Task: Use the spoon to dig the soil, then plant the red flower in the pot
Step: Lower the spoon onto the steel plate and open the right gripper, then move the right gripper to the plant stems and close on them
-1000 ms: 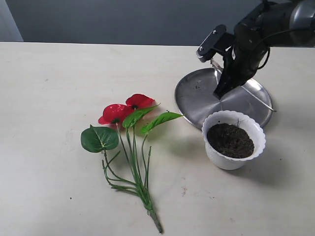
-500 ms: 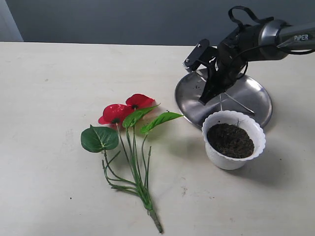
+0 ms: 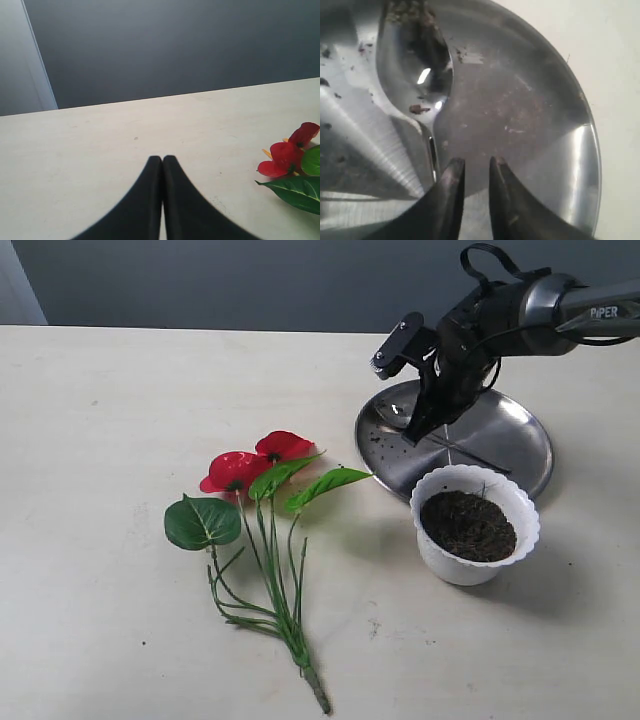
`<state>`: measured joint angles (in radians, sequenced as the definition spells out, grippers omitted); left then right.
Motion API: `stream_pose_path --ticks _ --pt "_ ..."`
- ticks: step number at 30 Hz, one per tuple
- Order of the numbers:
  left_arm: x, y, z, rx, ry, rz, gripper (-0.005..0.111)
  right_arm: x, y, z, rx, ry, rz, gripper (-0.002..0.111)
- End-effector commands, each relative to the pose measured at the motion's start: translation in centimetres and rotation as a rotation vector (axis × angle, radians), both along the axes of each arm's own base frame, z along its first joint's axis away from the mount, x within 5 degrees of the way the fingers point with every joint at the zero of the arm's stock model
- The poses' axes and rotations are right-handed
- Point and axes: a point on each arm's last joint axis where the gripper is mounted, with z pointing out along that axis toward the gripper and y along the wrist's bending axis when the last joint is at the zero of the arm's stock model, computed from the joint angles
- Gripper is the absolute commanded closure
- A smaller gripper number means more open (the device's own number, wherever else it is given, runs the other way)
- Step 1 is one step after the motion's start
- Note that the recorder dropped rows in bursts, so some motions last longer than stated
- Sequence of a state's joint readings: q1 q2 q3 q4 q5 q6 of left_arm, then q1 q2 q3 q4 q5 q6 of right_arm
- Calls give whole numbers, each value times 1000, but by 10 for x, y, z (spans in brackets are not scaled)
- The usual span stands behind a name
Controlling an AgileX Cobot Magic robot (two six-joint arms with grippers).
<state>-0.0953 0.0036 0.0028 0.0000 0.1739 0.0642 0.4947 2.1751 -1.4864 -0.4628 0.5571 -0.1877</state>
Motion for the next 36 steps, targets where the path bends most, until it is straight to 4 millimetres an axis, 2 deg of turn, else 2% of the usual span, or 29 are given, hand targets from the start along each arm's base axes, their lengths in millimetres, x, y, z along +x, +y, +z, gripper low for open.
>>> stream_pose_path --ticks 1,4,7,9,10,11,12,13,14,15,16,18,20,22,26,30,33,36 --pt "0 0 2 -2 -21 -7 106 1 -6 16 -38 8 -33 89" --pt "0 0 2 -2 -21 -7 106 0 -9 46 -38 -18 -60 89" --pt "0 0 2 -2 -21 -7 106 -5 -7 85 72 -72 -95 89" --pt "0 0 2 -2 -21 -7 106 -12 -4 113 201 -95 -129 89" --pt "0 0 2 -2 -21 -7 106 -21 4 138 387 -66 -185 89" --pt "0 0 2 -2 -21 -7 106 -28 8 147 476 -21 -213 89" --pt "0 0 2 -2 -21 -7 106 -42 18 157 569 74 -169 89" --pt "0 0 2 -2 -21 -7 106 -50 26 158 577 134 -101 88" --pt "0 0 2 -2 -21 -7 106 -67 40 158 584 247 25 81" --pt "0 0 2 -2 -17 -7 106 -75 48 155 600 310 61 75" --pt "0 0 2 -2 -17 -7 106 -87 62 150 611 393 89 63" --pt "0 0 2 -2 -17 -7 106 -103 77 137 524 477 104 60" --pt "0 0 2 -2 -17 -7 106 -118 83 124 413 577 77 60" --pt "0 0 2 -2 -17 -7 106 -130 84 124 361 645 95 59" --pt "0 0 2 -2 -17 -7 106 -142 87 150 475 656 129 59" --pt "0 0 2 -2 -17 -7 106 -159 72 168 491 630 149 66" --pt "0 0 2 -2 -17 -7 106 -176 57 165 489 632 131 67" --pt "0 0 2 -2 -17 -7 106 -189 45 142 505 633 74 60"
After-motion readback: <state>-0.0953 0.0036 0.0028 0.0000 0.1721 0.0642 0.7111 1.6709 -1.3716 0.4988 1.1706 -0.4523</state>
